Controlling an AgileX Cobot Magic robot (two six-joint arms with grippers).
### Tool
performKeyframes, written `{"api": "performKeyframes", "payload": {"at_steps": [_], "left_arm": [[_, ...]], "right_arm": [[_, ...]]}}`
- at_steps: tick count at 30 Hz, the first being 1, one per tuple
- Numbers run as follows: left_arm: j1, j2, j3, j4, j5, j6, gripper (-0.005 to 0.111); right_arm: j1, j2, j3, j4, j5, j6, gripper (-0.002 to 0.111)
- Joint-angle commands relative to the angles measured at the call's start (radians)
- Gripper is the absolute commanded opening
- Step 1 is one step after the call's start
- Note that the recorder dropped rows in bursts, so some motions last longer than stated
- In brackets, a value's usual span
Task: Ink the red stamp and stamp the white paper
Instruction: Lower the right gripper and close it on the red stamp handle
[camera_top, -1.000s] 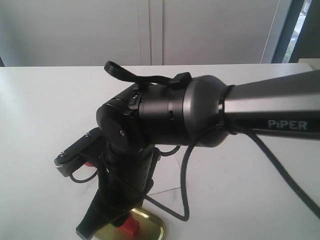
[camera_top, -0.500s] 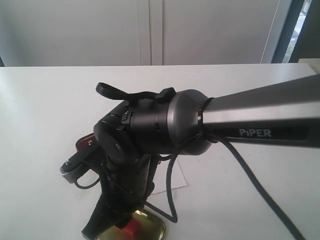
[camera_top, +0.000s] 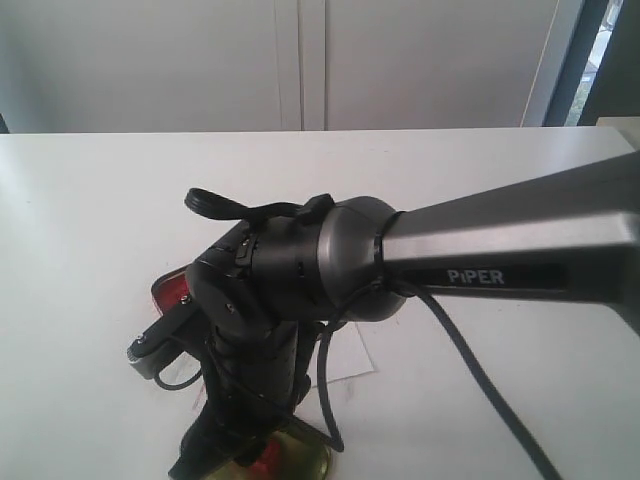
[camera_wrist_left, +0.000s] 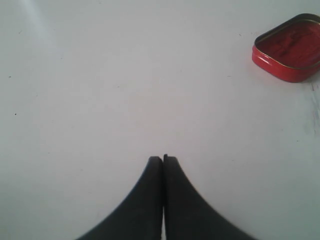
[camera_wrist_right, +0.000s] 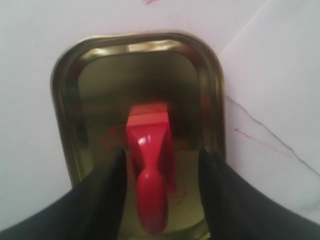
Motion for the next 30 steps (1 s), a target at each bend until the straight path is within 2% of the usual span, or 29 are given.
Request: {"api": "performKeyframes", "payload": {"at_steps": [1, 6, 14, 21, 30], "left_arm": [[0.002, -0.005, 0.008, -0.002, 0.008, -0.004, 0.0], [0.002, -0.005, 0.008, -0.002, 0.008, -0.004, 0.0], [0.002, -0.005, 0.008, -0.002, 0.008, -0.004, 0.0], [0.002, -0.005, 0.008, -0.002, 0.008, -0.004, 0.0], [0.002, -0.005, 0.008, -0.002, 0.008, -0.004, 0.0]], "right_arm": [[0.0, 0.0, -0.005, -0.006, 0.0, 0.004, 0.043], [0.0, 0.0, -0.005, -0.006, 0.017, 0.004, 0.034], [0.0, 0.0, -0.039, -0.006, 0.048, 0.004, 0.033], [0.0, 0.003, -0.045, -0.006, 0.056, 0.004, 0.018], [0.0, 0.022, -0.045, 0.006, 0.059, 0.004, 0.018]]}}
